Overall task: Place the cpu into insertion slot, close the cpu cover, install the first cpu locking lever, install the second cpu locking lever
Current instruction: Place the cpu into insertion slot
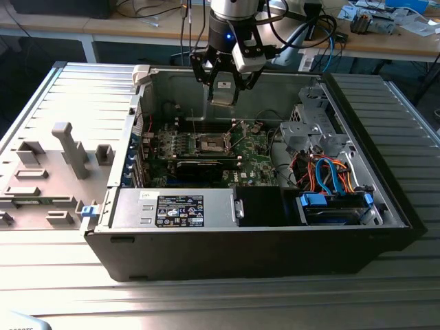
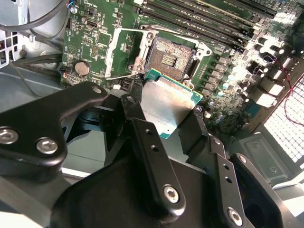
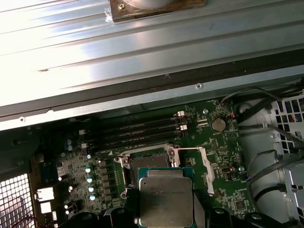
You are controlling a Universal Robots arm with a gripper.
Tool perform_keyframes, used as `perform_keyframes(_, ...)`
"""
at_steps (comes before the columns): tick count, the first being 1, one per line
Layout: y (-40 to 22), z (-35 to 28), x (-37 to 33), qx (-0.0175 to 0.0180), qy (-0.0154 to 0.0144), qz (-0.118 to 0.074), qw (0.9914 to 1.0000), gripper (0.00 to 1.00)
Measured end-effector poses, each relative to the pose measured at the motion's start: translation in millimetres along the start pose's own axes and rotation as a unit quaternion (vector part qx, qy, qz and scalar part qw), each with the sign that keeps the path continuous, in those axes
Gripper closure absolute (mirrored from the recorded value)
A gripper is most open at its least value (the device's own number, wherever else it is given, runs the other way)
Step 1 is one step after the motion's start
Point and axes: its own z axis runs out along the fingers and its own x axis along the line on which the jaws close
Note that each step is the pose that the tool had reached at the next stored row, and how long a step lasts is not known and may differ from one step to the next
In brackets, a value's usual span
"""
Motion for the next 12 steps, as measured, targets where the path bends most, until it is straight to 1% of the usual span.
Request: perform_keyframes(12, 0.0, 0.2, 0.0, 0.0008, -0.0004, 0.007, 0.99998, 0.46)
